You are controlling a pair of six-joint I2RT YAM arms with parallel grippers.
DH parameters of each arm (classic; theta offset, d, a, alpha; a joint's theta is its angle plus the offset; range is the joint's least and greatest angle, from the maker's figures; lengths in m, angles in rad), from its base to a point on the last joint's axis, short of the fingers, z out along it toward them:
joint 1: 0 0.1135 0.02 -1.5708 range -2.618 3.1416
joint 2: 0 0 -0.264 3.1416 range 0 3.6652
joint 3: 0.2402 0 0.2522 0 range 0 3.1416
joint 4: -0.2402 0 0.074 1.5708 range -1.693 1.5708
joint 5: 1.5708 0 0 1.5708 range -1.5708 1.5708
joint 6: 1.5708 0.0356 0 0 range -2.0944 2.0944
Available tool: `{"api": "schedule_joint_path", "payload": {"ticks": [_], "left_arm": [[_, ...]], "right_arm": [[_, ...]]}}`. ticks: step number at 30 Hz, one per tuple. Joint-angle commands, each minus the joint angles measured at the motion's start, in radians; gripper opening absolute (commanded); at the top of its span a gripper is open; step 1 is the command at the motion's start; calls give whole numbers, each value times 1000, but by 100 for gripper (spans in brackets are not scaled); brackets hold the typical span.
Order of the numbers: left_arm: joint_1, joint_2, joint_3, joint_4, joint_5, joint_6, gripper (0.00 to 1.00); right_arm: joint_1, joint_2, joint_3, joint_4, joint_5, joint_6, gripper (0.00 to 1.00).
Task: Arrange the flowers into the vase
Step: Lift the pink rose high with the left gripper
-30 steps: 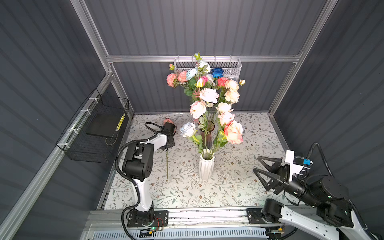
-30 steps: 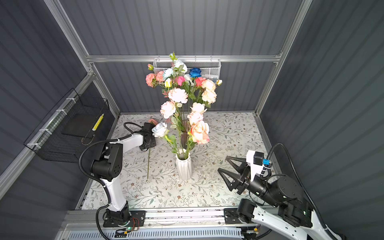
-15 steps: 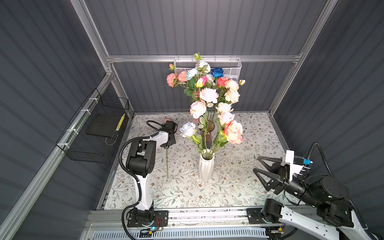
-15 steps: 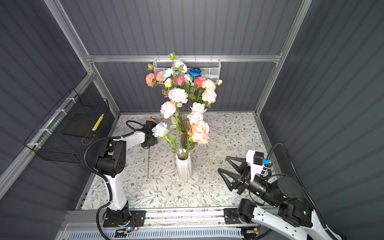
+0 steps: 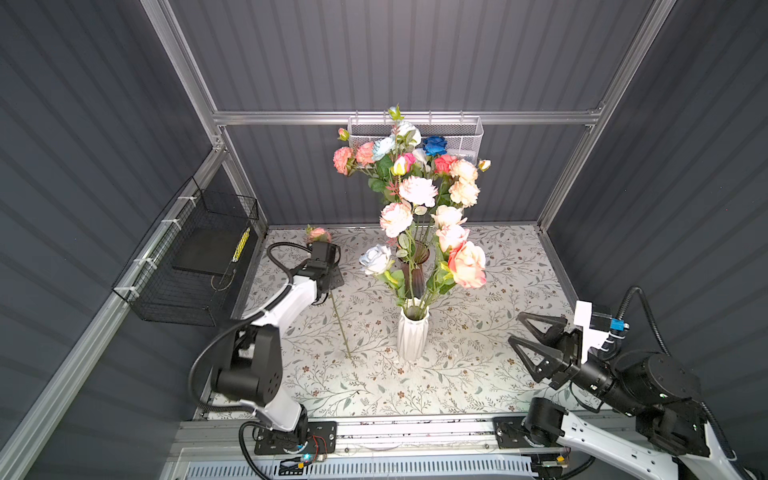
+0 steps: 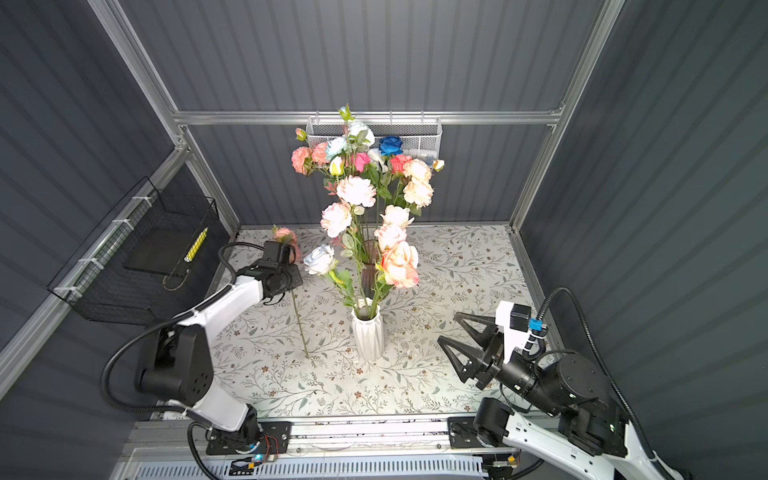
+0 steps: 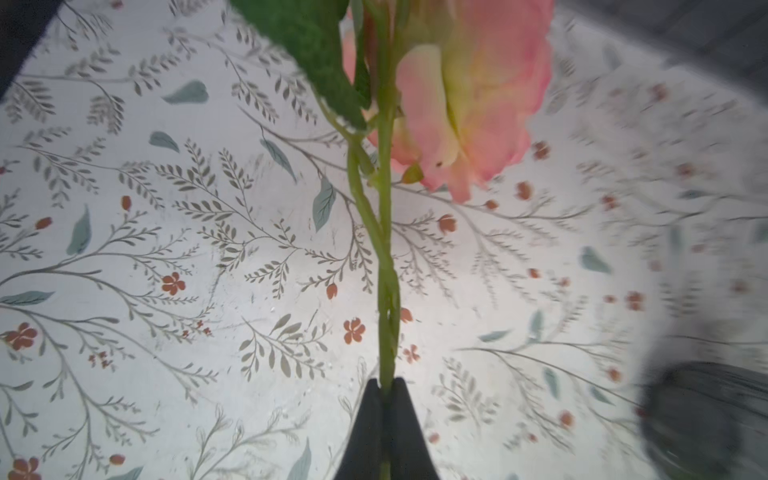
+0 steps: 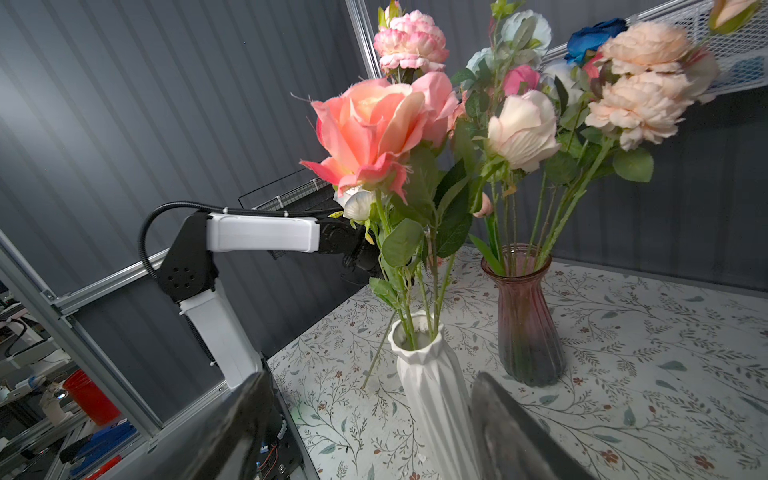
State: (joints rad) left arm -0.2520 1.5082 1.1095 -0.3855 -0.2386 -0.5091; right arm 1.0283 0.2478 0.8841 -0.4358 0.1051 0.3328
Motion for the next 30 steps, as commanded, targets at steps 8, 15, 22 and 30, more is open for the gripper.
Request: {"api": "schedule_joint_path", "payload": {"ticks": [8,15,22,30], "left_arm": [[-161,-575,-102,-14,28,-61,0],[-161,-825,-81,66,215,-57,0],[-161,-842,-23,300,417,-30,0],[-161,-742,2,660,545,-87,0]], "right_arm": [[3,8,42,25,18,-24,79],[3,49,57,41,3,-25,79],[2,120,103,91,-40,-27,79],[3,172,123,110,-32,-26,79]]}}
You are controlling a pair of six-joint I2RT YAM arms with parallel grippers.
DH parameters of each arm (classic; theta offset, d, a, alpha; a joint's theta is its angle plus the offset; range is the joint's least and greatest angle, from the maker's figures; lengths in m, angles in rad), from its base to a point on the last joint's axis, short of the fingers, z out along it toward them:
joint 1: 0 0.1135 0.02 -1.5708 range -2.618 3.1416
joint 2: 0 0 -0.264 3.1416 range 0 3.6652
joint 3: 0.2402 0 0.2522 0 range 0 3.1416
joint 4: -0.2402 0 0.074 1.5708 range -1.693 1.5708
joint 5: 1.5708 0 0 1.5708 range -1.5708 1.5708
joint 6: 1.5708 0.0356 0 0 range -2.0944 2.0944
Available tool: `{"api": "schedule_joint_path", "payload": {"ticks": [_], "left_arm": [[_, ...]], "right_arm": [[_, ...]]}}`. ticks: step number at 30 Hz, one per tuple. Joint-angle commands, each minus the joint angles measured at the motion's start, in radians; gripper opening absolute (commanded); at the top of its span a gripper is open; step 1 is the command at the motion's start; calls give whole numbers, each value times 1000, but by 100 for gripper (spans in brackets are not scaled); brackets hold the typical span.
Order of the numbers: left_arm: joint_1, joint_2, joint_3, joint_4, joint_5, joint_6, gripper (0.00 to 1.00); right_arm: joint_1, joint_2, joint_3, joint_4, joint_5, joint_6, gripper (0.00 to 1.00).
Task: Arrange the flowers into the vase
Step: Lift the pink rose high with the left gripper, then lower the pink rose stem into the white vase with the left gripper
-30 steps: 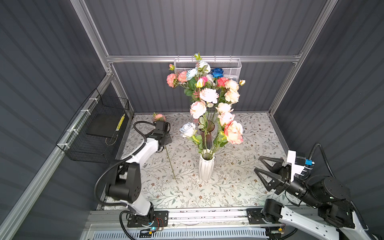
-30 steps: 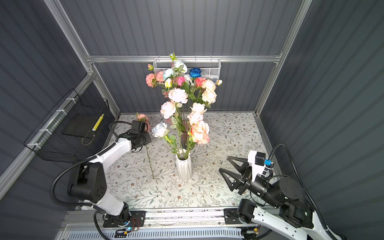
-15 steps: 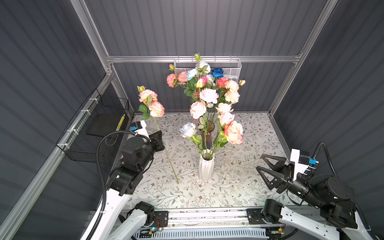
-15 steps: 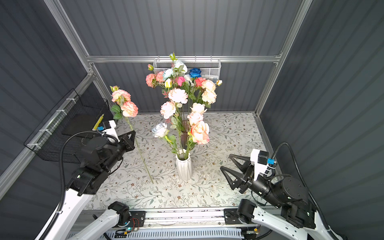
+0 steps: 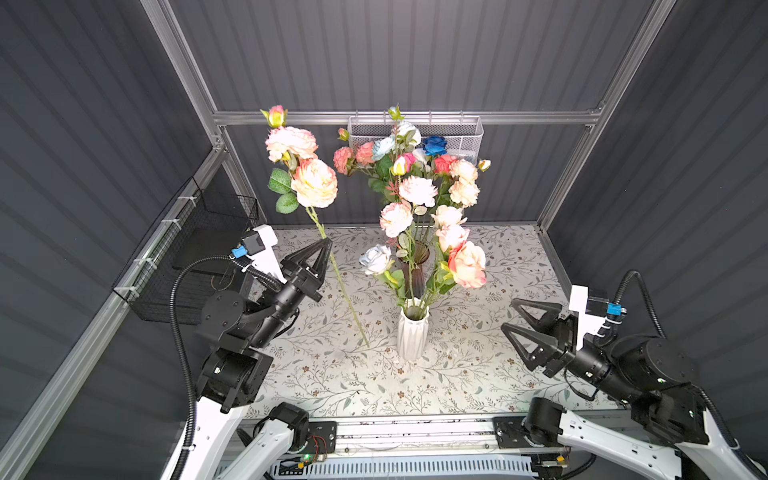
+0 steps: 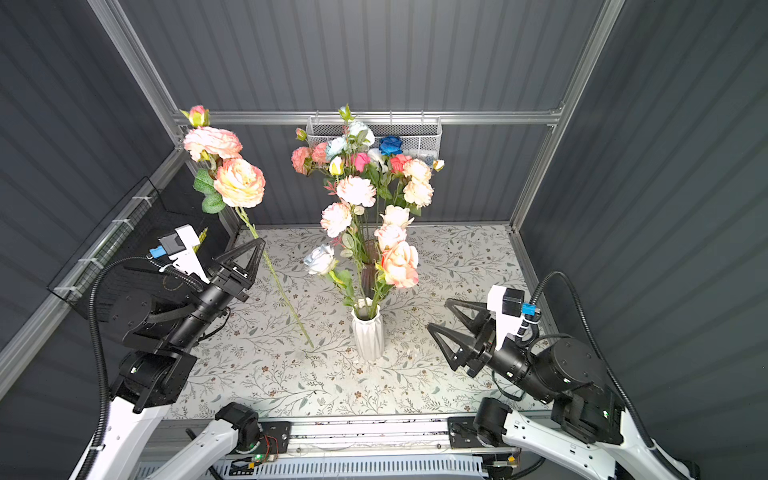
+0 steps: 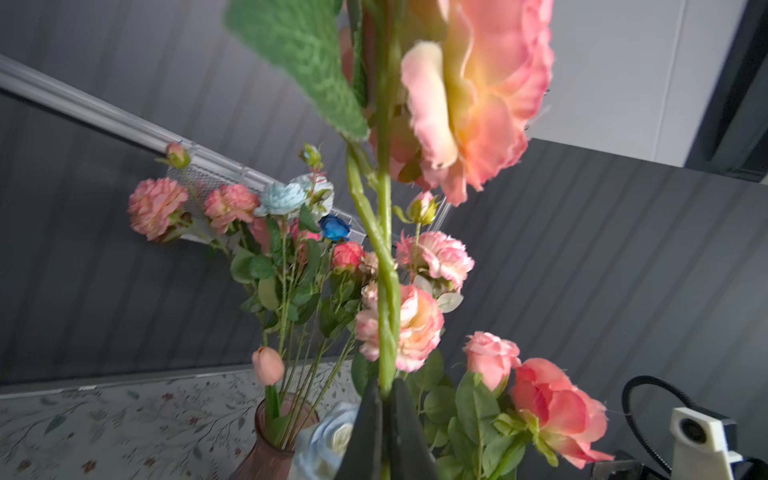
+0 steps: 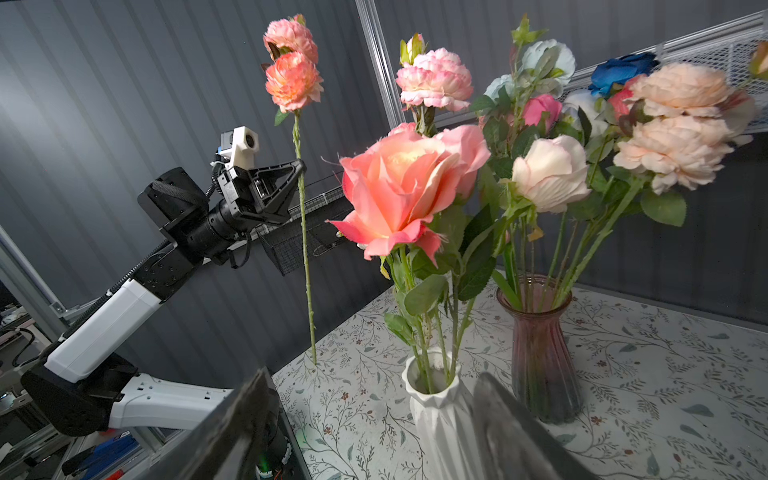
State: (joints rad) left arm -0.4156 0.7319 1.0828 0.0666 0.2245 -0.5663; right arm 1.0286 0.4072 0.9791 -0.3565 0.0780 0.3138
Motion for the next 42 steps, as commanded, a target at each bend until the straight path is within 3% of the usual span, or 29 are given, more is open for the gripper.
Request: {"api": "schedule_joint_path", "payload": {"ticks": [1,5,13,16,19,22,30,42], "left_arm": [[3,46,28,255,90,-44,0],[3,100,28,409,132,-91,0],[-52,200,52,513,149,-92,0],[-187,233,76,468,113,24,0],[-365,266,112,382,-4,213,0],[-438,294,121,359,-69,307,0],[-455,326,102,359,-149,388,0],[-457,389,60,432,-184,416,0]], "right_arm": [[2,20,33,30,-3,-8,79],[1,42,50,30,2,-16,79],[1,61,70,33,23,-39,79],[2,65,77,33,26,-48,79],[2,65,81,31,28,-54,80],[2,61,81,27,32,-58,80],[2,35,85,21,25,-66,80],[2,10,87,8,21,-73,80]]}}
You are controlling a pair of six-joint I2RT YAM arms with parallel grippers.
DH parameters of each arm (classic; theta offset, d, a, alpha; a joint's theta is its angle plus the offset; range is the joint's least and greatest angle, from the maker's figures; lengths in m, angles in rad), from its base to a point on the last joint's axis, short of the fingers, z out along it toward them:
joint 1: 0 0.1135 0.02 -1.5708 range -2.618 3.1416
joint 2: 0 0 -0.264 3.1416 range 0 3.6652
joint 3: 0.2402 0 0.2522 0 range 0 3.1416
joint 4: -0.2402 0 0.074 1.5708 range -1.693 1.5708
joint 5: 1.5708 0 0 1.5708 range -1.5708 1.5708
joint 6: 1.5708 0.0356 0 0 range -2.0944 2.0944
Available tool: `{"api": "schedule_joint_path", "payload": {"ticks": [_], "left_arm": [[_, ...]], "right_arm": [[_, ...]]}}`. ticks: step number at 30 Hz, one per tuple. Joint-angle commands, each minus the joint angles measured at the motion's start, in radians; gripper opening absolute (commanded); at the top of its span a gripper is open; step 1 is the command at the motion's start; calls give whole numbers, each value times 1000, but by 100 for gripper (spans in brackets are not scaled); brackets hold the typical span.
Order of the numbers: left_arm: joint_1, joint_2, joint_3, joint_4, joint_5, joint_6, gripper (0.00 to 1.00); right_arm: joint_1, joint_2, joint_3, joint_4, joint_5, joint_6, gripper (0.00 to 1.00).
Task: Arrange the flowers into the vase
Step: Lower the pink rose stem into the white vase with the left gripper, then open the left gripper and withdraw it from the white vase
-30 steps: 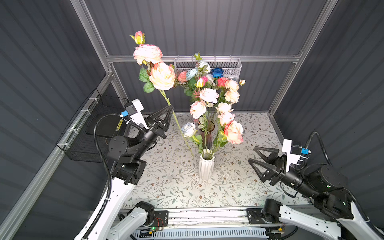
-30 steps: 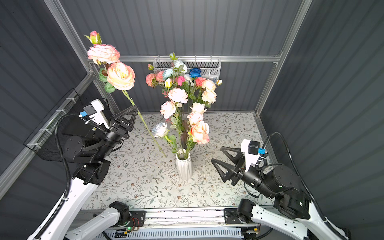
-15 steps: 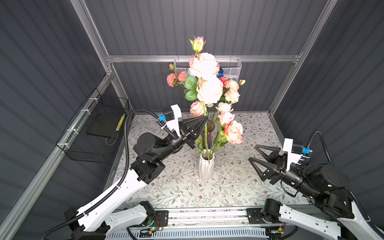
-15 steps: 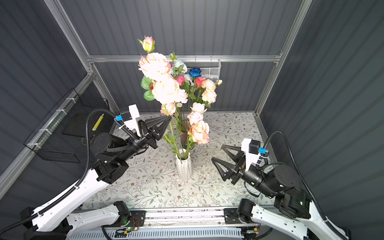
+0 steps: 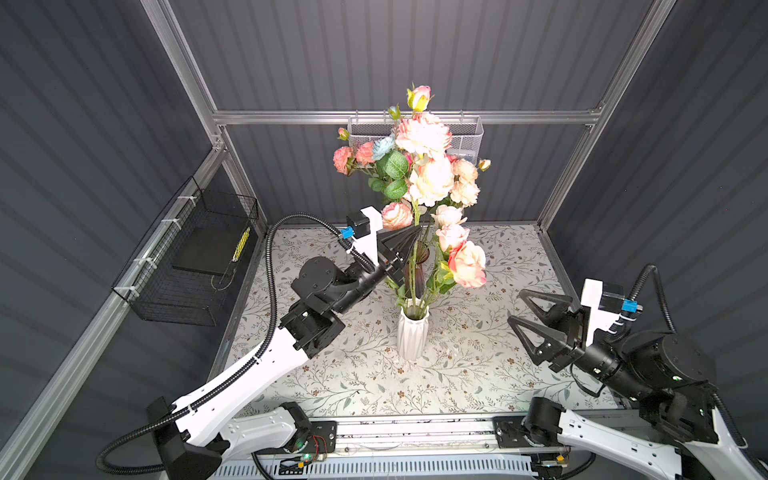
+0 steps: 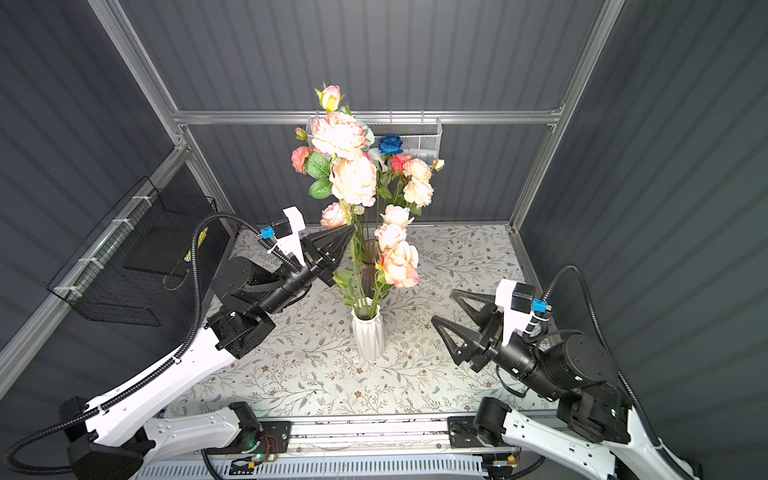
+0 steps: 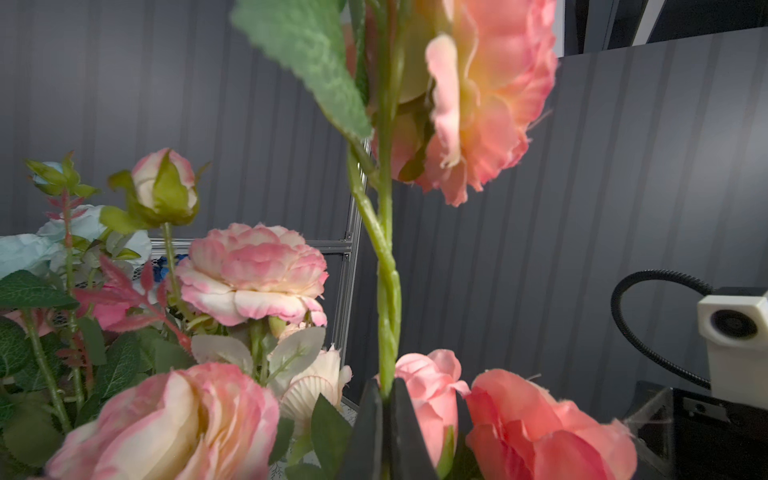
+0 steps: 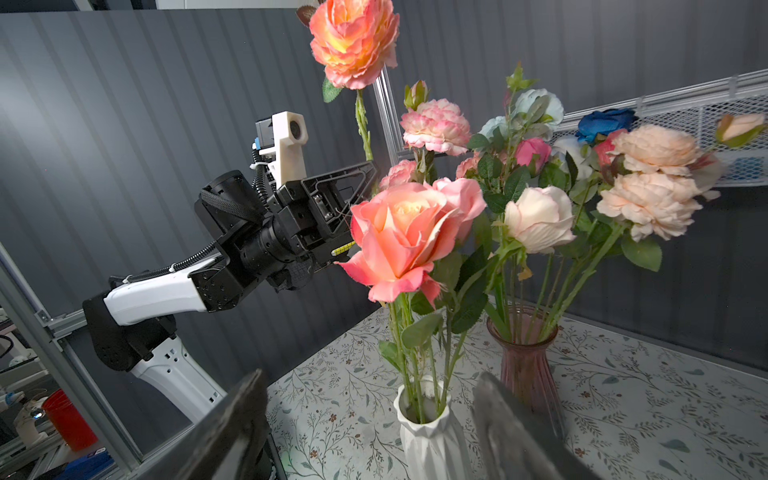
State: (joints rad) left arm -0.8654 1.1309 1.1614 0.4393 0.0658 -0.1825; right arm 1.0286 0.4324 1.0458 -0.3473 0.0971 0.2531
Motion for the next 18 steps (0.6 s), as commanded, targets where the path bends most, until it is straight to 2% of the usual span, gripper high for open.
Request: {"api": "schedule_joint_path", "payload": {"ticks": [1,3,4,8,11,17,18], "left_arm": [[-7,-10,-29,62,-24,31,0],[-7,-10,-48,67,-26,24,0],[-7,-13,-60,72,-26,20,5],[-7,-33,-79,73,-22,-9,55],[-7,-54,-63,59,5,-25,65],[-7,-108,-55,49,18,-62,76],[-7,-120,-55,55,22,-72,93]], "right_arm": [[2,-15,20,-1,1,-12,80],[2,-15,19,-3,3,-14,80],[2,-14,18,-3,2,-14,80],[1,-13,16,-5,7,-15,81],[1,-12,14,-4,11,-14,83],[2,-14,4,-11,17,-6,85],[2,-16,1,-12,18,-5,86]]}}
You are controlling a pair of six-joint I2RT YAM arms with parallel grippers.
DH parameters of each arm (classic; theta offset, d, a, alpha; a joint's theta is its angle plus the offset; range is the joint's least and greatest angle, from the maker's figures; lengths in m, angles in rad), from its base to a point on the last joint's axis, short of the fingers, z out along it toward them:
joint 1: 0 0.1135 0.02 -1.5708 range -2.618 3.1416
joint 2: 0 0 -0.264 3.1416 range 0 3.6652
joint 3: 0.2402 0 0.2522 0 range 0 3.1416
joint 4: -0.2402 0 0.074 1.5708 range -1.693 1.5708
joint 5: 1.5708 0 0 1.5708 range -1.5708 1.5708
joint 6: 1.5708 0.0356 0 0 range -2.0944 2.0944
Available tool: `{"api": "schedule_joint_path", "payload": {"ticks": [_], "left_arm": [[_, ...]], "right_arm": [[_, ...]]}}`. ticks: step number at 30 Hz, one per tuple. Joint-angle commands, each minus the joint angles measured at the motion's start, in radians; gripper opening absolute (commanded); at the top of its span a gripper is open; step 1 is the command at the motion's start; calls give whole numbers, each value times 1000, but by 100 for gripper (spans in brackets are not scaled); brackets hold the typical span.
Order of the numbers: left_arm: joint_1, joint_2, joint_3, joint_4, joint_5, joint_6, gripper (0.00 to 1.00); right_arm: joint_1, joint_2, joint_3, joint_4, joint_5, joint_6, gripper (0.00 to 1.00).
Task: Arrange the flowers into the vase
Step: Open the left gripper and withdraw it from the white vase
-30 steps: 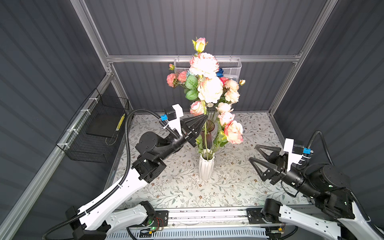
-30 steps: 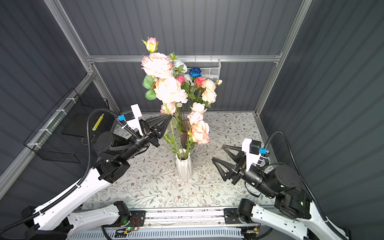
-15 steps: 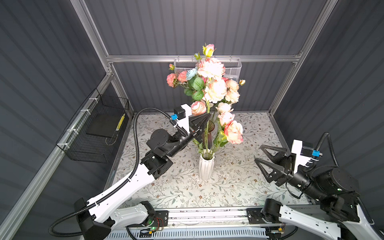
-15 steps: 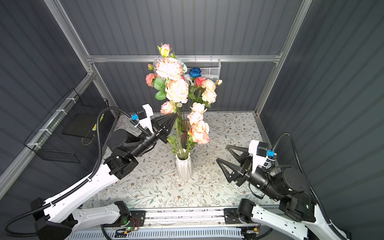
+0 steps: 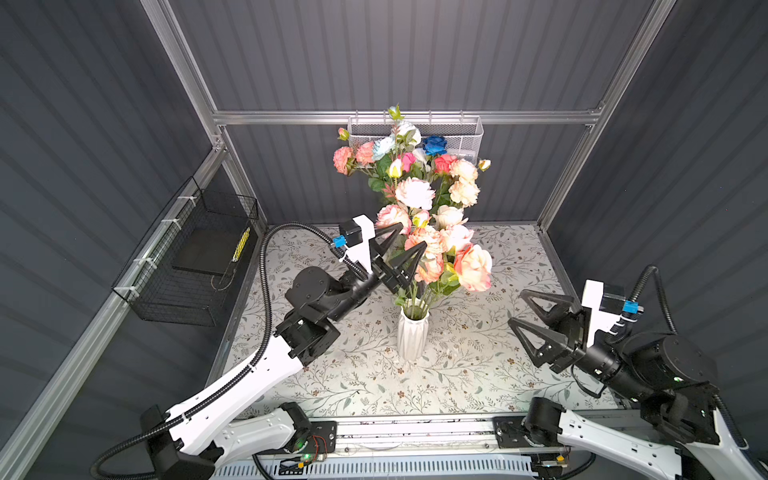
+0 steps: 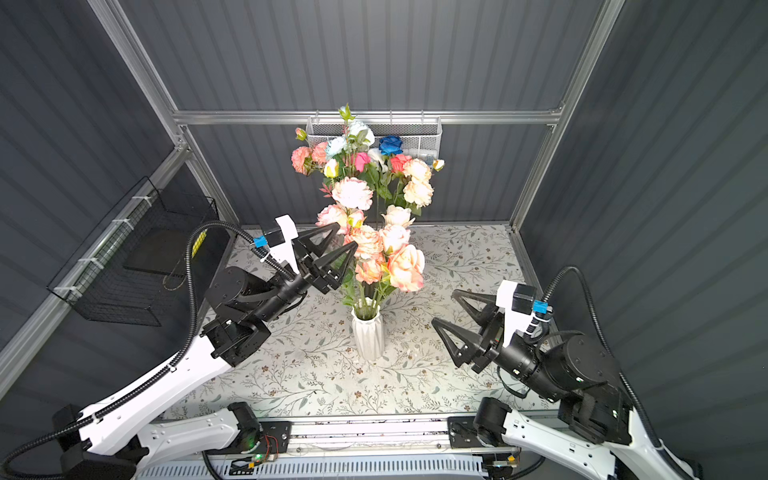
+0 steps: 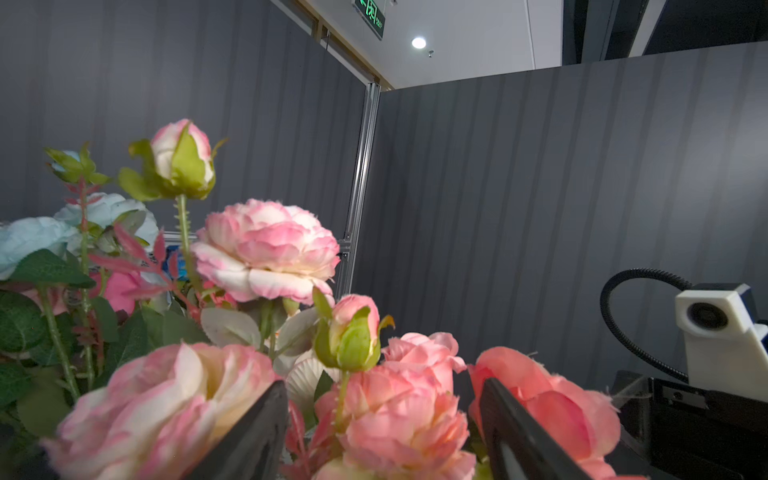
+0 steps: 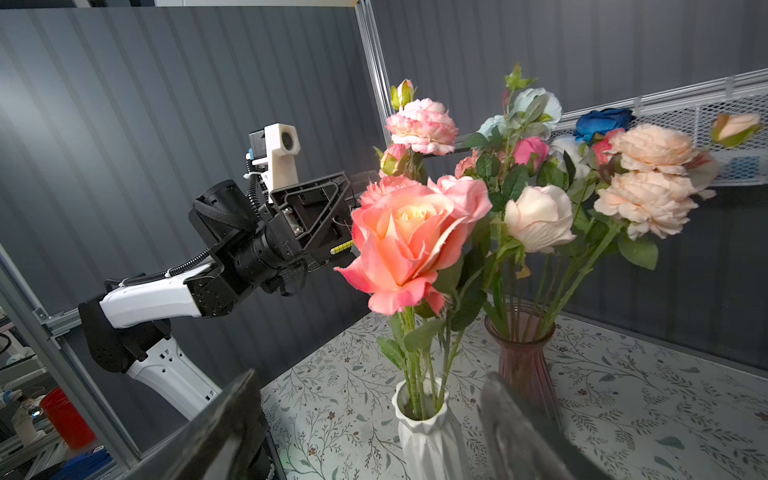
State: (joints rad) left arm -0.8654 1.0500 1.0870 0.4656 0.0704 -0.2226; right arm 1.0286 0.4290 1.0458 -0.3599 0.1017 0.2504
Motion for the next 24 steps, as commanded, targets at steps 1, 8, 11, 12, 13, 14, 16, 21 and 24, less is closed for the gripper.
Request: {"api": "schedule_joint_path", "payload": {"ticks": [1,8,11,12,13,14,16,21,24], "left_arm": [[-7,-50,23,30,20,-36,100],[-7,-171,21,-14,-30,-18,100],[-7,-249,-17,-58,-84,-4,100],[-7,-273,-38,-72,-109,-3,100],[-7,-306,-59,-98,-135,5,100],[-7,-334,-79,-138,-173,11,100],[-7,-394,-119,-211,-239,16,100],[-7,-521,-232,-403,-418,-6,100],[-7,-581,-300,-496,-568,-50,100]], "right_arm": [[2,-15,-3,1,16,0,86],[2,-53,-39,-18,61,12,99],[2,-88,-82,-24,109,28,99],[1,-100,-99,-24,129,34,99],[2,-113,-119,-24,150,38,99],[1,-128,-141,-54,171,42,99],[1,-153,-186,-65,214,55,99],[2,-188,-307,-82,273,94,99],[2,-194,-368,-88,307,114,99]]}}
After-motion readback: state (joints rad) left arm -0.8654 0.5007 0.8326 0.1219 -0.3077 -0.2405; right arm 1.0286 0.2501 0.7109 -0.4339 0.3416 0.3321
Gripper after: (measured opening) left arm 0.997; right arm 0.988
